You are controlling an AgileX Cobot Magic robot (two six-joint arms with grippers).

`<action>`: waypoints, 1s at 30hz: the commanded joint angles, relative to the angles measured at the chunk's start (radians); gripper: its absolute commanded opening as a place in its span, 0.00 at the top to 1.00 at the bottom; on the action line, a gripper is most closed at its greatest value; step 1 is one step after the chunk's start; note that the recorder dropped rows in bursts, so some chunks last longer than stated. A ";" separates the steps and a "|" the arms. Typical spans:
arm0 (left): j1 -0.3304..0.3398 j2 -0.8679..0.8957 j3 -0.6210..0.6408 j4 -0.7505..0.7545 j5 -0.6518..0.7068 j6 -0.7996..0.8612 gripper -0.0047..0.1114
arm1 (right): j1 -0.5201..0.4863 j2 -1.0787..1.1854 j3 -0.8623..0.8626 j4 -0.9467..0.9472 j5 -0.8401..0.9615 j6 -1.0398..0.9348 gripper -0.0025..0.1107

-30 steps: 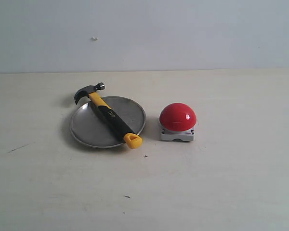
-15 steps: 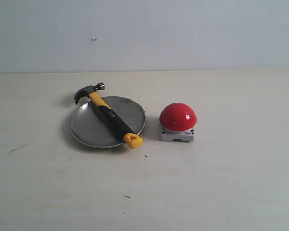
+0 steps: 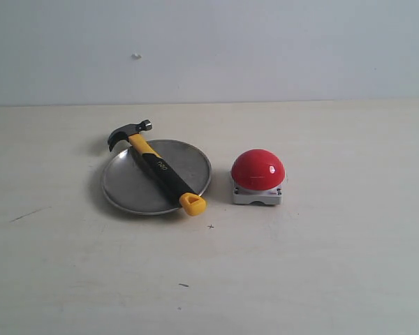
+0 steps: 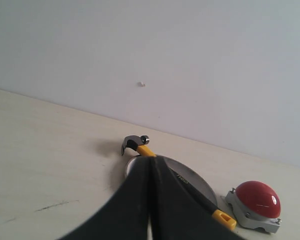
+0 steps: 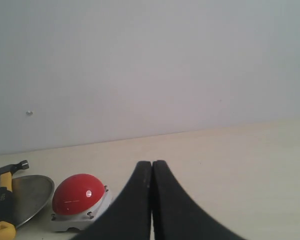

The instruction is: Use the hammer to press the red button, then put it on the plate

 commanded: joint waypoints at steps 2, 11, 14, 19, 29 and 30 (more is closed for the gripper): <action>0.002 -0.007 0.000 -0.005 0.000 0.002 0.96 | -0.006 -0.007 0.004 -0.003 0.012 0.006 0.98; 0.002 -0.007 0.000 -0.005 0.000 0.002 0.96 | -0.006 -0.007 0.004 -0.007 0.012 0.011 0.98; 0.002 -0.007 0.000 -0.005 0.000 0.002 0.96 | -0.006 -0.007 0.004 -0.115 0.017 0.085 0.98; 0.002 -0.007 0.000 -0.005 0.000 0.002 0.96 | -0.006 -0.007 0.004 -0.112 0.017 0.108 0.98; 0.002 -0.007 0.000 -0.005 0.000 0.002 0.96 | -0.006 -0.007 0.004 -0.112 0.017 0.108 0.98; 0.002 -0.007 0.000 -0.005 0.000 0.002 0.96 | -0.006 -0.007 0.004 -0.112 0.017 0.108 0.98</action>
